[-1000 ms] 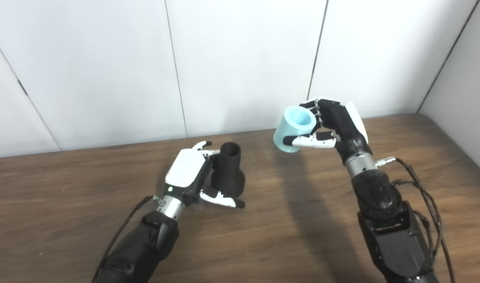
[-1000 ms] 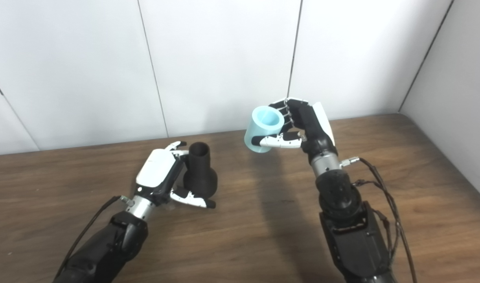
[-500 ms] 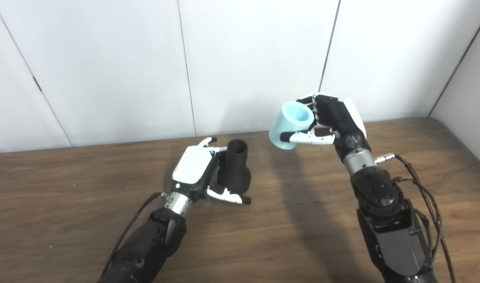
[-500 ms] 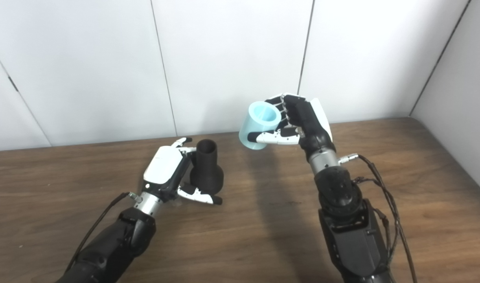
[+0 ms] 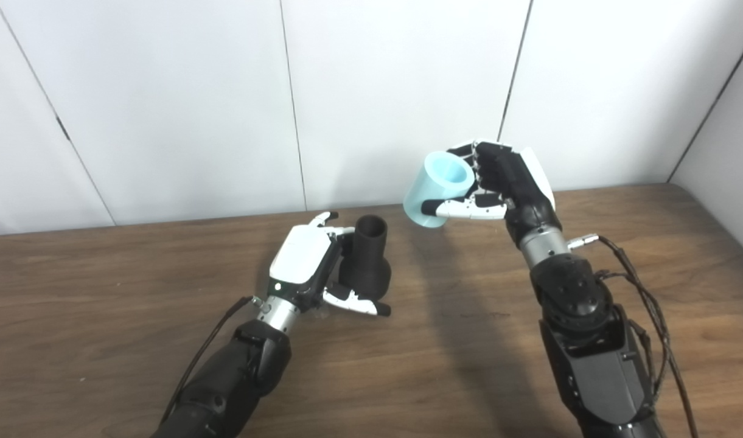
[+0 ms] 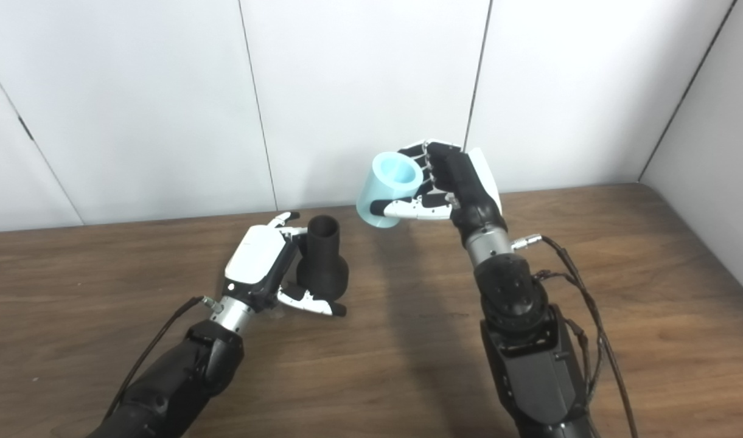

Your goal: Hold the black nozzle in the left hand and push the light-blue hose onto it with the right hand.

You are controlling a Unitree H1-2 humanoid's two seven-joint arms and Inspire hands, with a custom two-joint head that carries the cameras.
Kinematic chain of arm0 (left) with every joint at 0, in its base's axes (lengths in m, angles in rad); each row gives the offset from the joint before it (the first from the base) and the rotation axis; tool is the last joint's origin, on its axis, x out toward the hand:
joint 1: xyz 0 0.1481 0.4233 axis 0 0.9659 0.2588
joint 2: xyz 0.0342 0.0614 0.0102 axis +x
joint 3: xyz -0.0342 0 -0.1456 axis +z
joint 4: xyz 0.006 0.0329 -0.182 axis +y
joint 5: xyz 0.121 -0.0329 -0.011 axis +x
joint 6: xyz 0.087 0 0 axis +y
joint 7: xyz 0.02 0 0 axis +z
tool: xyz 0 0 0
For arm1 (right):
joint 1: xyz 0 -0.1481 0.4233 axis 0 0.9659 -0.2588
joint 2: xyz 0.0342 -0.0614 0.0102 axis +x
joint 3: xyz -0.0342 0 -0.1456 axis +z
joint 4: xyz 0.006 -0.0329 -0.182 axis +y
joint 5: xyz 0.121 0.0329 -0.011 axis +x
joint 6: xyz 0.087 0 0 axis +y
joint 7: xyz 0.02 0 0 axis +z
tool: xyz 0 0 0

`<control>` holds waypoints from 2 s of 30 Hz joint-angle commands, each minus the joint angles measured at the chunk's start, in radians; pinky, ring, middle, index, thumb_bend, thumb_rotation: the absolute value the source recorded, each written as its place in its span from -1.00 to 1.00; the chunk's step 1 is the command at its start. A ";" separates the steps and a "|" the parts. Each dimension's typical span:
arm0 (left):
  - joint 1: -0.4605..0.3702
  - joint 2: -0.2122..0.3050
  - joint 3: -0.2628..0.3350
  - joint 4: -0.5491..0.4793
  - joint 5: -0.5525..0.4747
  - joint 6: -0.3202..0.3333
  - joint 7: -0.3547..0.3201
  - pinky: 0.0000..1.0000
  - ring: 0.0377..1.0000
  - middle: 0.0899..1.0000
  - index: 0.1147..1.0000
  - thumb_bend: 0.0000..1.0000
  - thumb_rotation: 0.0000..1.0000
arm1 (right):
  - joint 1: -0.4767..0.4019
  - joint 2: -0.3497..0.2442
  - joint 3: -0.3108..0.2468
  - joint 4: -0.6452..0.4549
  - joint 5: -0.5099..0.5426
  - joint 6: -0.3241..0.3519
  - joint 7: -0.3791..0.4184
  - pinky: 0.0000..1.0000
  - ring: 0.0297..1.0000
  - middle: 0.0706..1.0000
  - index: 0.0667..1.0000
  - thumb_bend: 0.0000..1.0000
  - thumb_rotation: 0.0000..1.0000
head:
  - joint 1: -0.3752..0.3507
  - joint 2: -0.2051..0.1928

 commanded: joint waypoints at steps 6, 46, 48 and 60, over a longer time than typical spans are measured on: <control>0.381 -0.107 -0.049 0.261 -0.011 -0.023 0.071 0.77 -0.02 -0.23 -0.12 0.00 -1.00 | -0.187 0.031 0.021 -0.132 0.003 -0.039 -0.001 -0.34 -0.21 -0.14 -0.05 0.04 -1.00 | -0.003 0.000; 0.373 -0.113 -0.022 0.286 0.009 -0.023 0.046 0.76 -0.03 -0.25 -0.11 0.00 -1.00 | -0.192 0.043 0.061 -0.140 -0.036 0.002 0.034 -0.35 -0.21 -0.15 -0.04 0.04 -1.00 | -0.010 0.001; 0.372 -0.112 -0.019 0.290 0.009 -0.023 0.042 0.76 -0.03 -0.25 -0.11 0.00 -1.00 | -0.202 0.034 0.057 -0.143 -0.037 0.009 0.040 -0.34 -0.20 -0.16 -0.04 0.04 -1.00 | -0.010 0.000; 0.374 -0.110 -0.017 0.294 0.006 -0.023 0.031 0.76 -0.04 -0.26 -0.10 0.00 -1.00 | -0.236 0.005 0.056 -0.195 -0.037 0.066 0.079 -0.32 -0.20 -0.13 -0.05 0.04 -1.00 | -0.014 0.001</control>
